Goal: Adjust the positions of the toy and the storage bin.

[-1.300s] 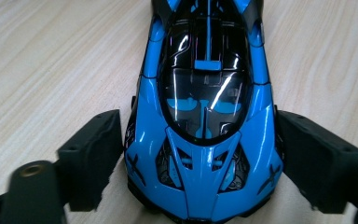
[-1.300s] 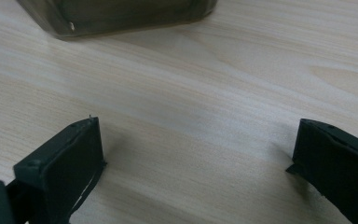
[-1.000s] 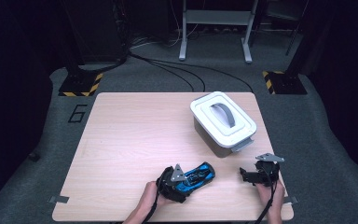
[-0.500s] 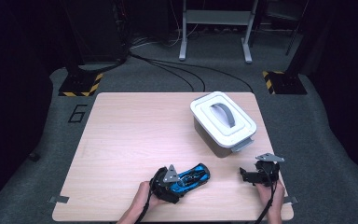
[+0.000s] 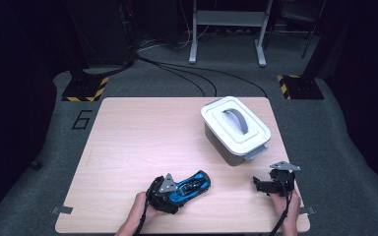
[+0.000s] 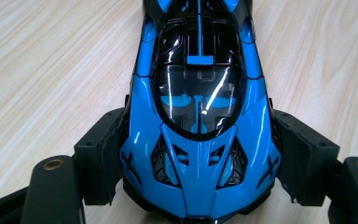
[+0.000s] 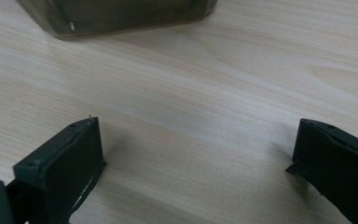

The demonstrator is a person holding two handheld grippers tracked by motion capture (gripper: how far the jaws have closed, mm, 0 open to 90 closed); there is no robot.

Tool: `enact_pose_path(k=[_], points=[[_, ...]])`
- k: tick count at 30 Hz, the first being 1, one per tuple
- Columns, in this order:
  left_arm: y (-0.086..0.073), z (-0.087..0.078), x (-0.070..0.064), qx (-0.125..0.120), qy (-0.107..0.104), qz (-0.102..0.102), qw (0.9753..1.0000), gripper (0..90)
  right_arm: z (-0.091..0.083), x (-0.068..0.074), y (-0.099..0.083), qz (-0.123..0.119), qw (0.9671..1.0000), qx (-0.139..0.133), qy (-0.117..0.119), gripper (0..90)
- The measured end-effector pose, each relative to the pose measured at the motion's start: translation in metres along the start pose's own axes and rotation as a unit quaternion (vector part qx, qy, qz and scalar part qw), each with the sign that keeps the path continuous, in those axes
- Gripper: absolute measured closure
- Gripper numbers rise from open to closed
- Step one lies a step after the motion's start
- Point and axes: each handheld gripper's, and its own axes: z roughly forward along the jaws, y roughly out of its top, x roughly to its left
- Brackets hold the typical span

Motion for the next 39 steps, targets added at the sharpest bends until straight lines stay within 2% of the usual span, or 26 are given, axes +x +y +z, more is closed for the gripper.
enact_pose_path(k=[10,15,20,26,33,37,39], points=[[-0.016,-0.015,0.009,-0.002,0.019,-0.018,0.9997,26.3,0.000,0.000,0.000,0.000,1.0000,0.000,-0.001,1.0],[-0.024,-0.021,0.015,-0.004,0.027,-0.033,0.9991,26.3,0.000,0.000,0.000,0.000,1.0000,0.000,-0.001,1.0],[-0.029,-0.027,0.019,-0.005,0.040,-0.038,0.9984,26.3,0.000,0.000,0.000,0.000,1.0000,0.000,-0.002,1.0],[-0.036,-0.035,0.027,0.000,0.045,-0.044,0.9980,26.3,0.000,0.000,0.000,0.000,1.0000,0.000,-0.002,0.9],[-0.043,-0.042,0.033,0.001,0.059,-0.052,0.9969,26.3,0.000,0.000,0.000,0.000,1.0000,0.000,-0.002,0.9],[-0.049,-0.047,0.037,-0.001,0.072,-0.064,0.9953,26.3,0.000,0.000,0.000,0.000,1.0000,0.000,-0.002,1.0],[-0.051,-0.050,0.039,0.001,0.069,-0.067,0.9954,26.3,0.000,0.000,0.000,0.000,1.0000,0.000,-0.002,0.9]])
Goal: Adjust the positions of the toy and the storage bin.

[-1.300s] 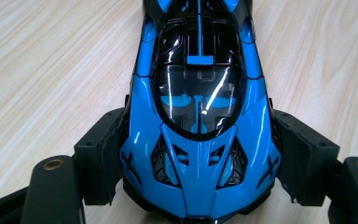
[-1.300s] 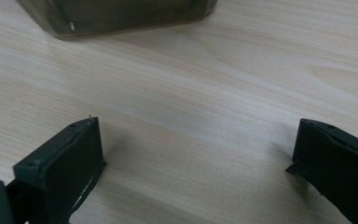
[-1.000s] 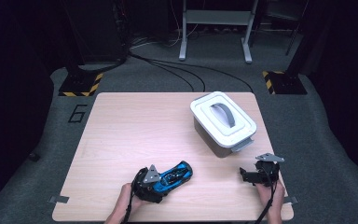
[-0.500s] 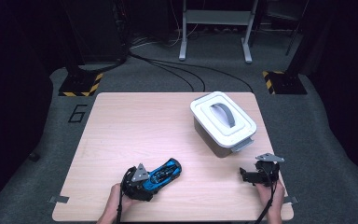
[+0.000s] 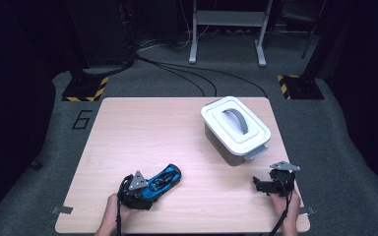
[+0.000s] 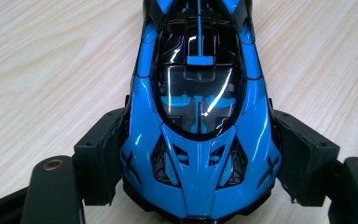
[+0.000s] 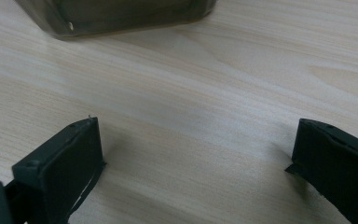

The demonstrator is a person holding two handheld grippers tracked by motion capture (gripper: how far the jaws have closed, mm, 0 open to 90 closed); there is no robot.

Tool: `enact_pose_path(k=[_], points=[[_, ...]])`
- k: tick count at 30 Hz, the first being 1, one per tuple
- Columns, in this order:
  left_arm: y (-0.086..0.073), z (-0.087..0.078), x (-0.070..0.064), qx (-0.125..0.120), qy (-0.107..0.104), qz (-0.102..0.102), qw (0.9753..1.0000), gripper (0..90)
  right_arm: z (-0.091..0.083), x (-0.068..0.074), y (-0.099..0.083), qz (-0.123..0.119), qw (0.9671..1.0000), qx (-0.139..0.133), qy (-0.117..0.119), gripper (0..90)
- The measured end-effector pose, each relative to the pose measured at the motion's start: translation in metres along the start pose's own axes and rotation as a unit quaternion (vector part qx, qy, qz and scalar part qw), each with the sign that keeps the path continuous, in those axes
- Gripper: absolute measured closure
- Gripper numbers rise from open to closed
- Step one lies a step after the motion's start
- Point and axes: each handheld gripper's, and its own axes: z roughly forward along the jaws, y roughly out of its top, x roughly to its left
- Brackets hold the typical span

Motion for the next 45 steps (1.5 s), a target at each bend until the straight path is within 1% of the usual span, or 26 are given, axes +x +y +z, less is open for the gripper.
enact_pose_path(k=[2,4,5,6,8,9,13,15,17,18,19,25,26,27,28,29,30,31,33,34,35,38,40,42,43,45], points=[[-0.003,-0.003,0.004,-0.002,0.011,-0.001,0.9999,26.2,0.000,0.000,0.000,0.000,1.0000,0.000,0.000,0.9],[-0.003,-0.005,0.005,0.004,0.009,-0.003,1.0000,26.2,0.000,0.000,0.000,0.000,1.0000,0.000,0.000,0.9],[-0.004,-0.005,0.006,0.001,0.015,-0.004,0.9999,26.3,0.000,0.000,0.000,0.000,1.0000,0.000,0.000,0.9],[-0.005,-0.007,0.008,0.003,0.014,-0.006,0.9999,26.3,0.000,0.000,0.000,0.000,1.0000,0.000,0.000,0.9],[-0.007,-0.008,0.010,-0.001,0.021,-0.012,0.9997,26.2,0.000,0.000,0.000,0.000,1.0000,0.000,0.000,0.9],[-0.008,-0.010,0.012,0.004,0.020,-0.012,0.9997,26.2,0.000,0.000,0.000,0.000,1.0000,0.000,0.000,0.9],[-0.013,-0.014,0.017,0.002,0.028,-0.022,0.9993,26.3,0.000,0.000,0.000,0.000,1.0000,0.000,0.000,0.9],[-0.015,-0.017,0.020,0.004,0.033,-0.022,0.9992,26.2,0.000,0.000,0.000,0.000,1.0000,0.000,0.000,0.9],[-0.019,-0.018,0.022,0.000,0.037,-0.028,0.9989,26.2,0.000,0.000,0.000,0.000,1.0000,0.000,0.000,0.9],[-0.020,-0.020,0.023,0.004,0.036,-0.032,0.9988,26.2,0.000,0.000,0.000,0.000,1.0000,0.000,0.000,0.9],[-0.022,-0.022,0.024,0.004,0.039,-0.029,0.9988,26.2,0.000,0.000,0.000,0.000,1.0000,0.000,0.000,0.9],[-0.029,-0.027,0.027,0.003,0.045,-0.047,0.9979,26.2,0.000,0.000,0.000,0.000,1.0000,0.000,-0.001,0.9],[-0.030,-0.027,0.027,-0.003,0.051,-0.049,0.9975,26.2,0.000,0.000,0.000,0.000,1.0000,0.000,-0.001,0.9],[-0.030,-0.029,0.029,0.007,0.049,-0.046,0.9977,26.2,0.000,0.000,0.000,0.000,1.0000,0.000,-0.001,0.9],[-0.032,-0.029,0.028,-0.003,0.055,-0.056,0.9969,26.2,0.000,0.000,0.000,0.000,1.0000,0.000,-0.001,0.9],[-0.033,-0.030,0.029,0.001,0.056,-0.059,0.9967,26.2,0.000,0.000,0.000,0.000,1.0000,0.000,-0.001,0.9],[-0.034,-0.032,0.031,0.003,0.057,-0.057,0.9967,26.2,0.000,0.000,0.000,0.000,1.0000,0.000,-0.001,0.9],[-0.036,-0.033,0.030,-0.001,0.063,-0.064,0.9959,26.1,0.000,0.000,0.000,0.000,1.0000,0.000,-0.001,0.9],[-0.038,-0.035,0.031,0.002,0.064,-0.073,0.9952,26.1,0.000,0.000,0.000,0.000,1.0000,0.000,-0.001,0.9],[-0.040,-0.036,0.031,-0.002,0.072,-0.079,0.9943,26.1,0.000,0.000,0.000,0.000,1.0000,0.000,-0.001,0.9],[-0.040,-0.038,0.032,0.003,0.071,-0.080,0.9942,26.1,0.000,0.000,0.000,0.000,1.0000,0.000,-0.001,0.9],[-0.044,-0.041,0.032,0.004,0.079,-0.088,0.9930,26.1,0.000,0.000,0.000,0.000,1.0000,0.000,-0.001,0.9],[-0.046,-0.043,0.032,0.002,0.084,-0.097,0.9917,26.1,0.000,0.000,0.000,0.000,1.0000,0.000,-0.001,0.9],[-0.048,-0.045,0.033,0.002,0.087,-0.100,0.9912,26.1,0.000,0.000,0.000,0.000,1.0000,0.000,-0.001,0.9],[-0.049,-0.047,0.035,0.006,0.086,-0.098,0.9915,26.1,0.000,0.000,0.000,0.000,1.0000,0.000,-0.001,0.9],[-0.052,-0.048,0.036,0.000,0.089,-0.101,0.9908,26.1,0.000,0.000,0.000,0.000,1.0000,0.000,-0.001,0.9]])
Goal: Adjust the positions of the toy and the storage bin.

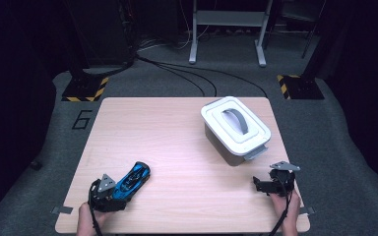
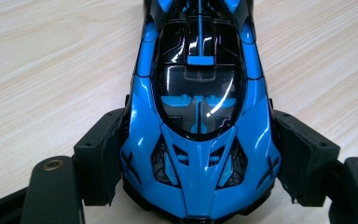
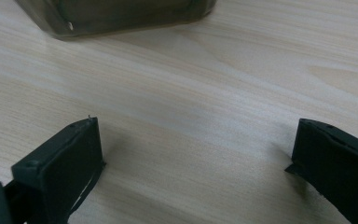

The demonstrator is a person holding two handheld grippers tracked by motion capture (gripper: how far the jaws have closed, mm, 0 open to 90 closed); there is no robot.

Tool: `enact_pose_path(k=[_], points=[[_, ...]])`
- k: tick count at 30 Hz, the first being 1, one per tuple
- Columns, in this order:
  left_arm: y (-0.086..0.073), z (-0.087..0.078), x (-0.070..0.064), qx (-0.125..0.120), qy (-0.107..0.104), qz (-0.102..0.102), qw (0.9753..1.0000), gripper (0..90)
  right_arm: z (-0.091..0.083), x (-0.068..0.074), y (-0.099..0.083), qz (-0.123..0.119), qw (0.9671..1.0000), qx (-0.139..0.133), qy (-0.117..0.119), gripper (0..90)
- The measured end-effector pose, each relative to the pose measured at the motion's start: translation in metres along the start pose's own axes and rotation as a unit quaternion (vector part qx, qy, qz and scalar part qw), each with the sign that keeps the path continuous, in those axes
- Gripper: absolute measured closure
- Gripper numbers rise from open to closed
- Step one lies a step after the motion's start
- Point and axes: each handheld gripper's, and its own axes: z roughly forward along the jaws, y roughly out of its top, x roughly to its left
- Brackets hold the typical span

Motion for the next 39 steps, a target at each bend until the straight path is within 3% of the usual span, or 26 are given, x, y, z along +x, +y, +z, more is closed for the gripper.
enact_pose_path(k=[8,14,15,18,21,24,27,30,34,37,39], points=[[-0.011,-0.006,0.012,0.001,-0.013,0.006,0.9999,26.0,0.000,0.000,0.000,0.000,1.0000,0.000,0.000,0.9],[-0.016,-0.006,0.012,-0.015,-0.013,0.000,0.9998,25.3,0.000,0.000,0.000,0.000,1.0000,0.000,0.000,0.9],[-0.016,-0.006,0.013,-0.017,-0.012,0.001,0.9998,18.9,0.000,0.000,0.000,0.000,1.0000,0.000,0.000,0.9],[-0.018,-0.011,0.015,-0.034,-0.026,-0.016,0.9990,13.7,0.000,0.000,0.000,0.000,1.0000,0.000,0.000,0.9],[-0.016,-0.019,0.016,-0.044,-0.024,-0.023,0.9985,3.0,0.000,0.000,0.000,0.000,1.0000,0.000,0.000,0.9],[-0.014,-0.029,0.021,-0.061,-0.025,-0.030,0.9974,0.0,0.000,0.000,0.000,0.000,1.0000,0.000,0.000,0.9],[-0.013,-0.035,0.035,-0.073,-0.025,-0.048,0.9958,0.0,0.000,0.000,0.000,0.000,1.0000,0.000,0.000,0.9],[-0.010,-0.034,0.053,-0.083,-0.009,-0.063,0.9945,0.0,0.000,0.000,0.000,0.001,1.0000,0.000,-0.001,0.9],[-0.003,-0.025,0.073,-0.070,0.015,-0.069,0.9951,0.0,0.000,0.000,0.000,0.000,1.0000,0.000,0.000,0.9],[0.004,-0.011,0.088,-0.040,0.014,-0.073,0.9964,0.0,0.000,0.000,0.000,0.000,1.0000,0.000,-0.001,0.9],[0.007,-0.003,0.097,-0.032,0.015,-0.086,0.9957,0.0,0.000,0.000,0.000,0.000,1.0000,0.000,0.000,1.0]])
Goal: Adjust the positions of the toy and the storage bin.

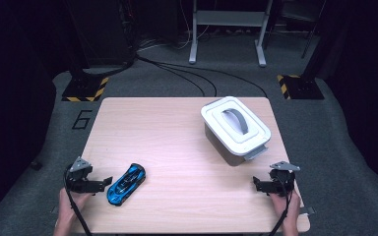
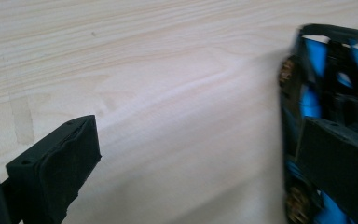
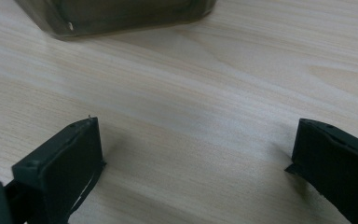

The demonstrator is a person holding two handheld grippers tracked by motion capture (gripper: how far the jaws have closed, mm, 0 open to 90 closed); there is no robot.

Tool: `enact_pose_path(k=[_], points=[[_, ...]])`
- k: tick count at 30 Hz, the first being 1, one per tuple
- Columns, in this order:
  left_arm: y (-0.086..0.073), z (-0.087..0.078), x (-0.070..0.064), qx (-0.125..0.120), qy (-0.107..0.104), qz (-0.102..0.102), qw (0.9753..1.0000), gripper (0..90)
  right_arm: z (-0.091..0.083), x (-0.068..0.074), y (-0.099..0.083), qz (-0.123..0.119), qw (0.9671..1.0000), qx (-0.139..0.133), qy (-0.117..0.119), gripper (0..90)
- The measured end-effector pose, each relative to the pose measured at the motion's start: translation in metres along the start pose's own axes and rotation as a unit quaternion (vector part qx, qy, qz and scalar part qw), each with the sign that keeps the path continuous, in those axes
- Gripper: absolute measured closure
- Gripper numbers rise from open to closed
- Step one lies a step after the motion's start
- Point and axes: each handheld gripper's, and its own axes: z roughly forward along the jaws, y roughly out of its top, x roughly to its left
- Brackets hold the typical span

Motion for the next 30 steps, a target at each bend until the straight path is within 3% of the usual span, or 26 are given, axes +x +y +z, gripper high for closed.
enact_pose_path(k=[1,6,9,30], points=[[0.001,0.004,0.002,-0.007,0.006,-0.004,0.9999,0.0,0.000,0.000,0.000,0.000,1.0000,0.000,0.000,1.0],[0.006,0.029,0.016,0.009,0.022,-0.016,0.9996,0.1,0.000,0.000,0.000,0.000,1.0000,0.000,0.000,1.0],[0.010,0.039,0.016,0.002,0.064,-0.001,0.9979,1.5,0.000,0.000,0.000,0.000,1.0000,0.000,0.000,1.0],[0.014,0.043,0.015,0.007,0.065,-0.002,0.9979,1.3,0.000,0.000,0.000,0.001,1.0000,0.000,-0.002,0.8]])
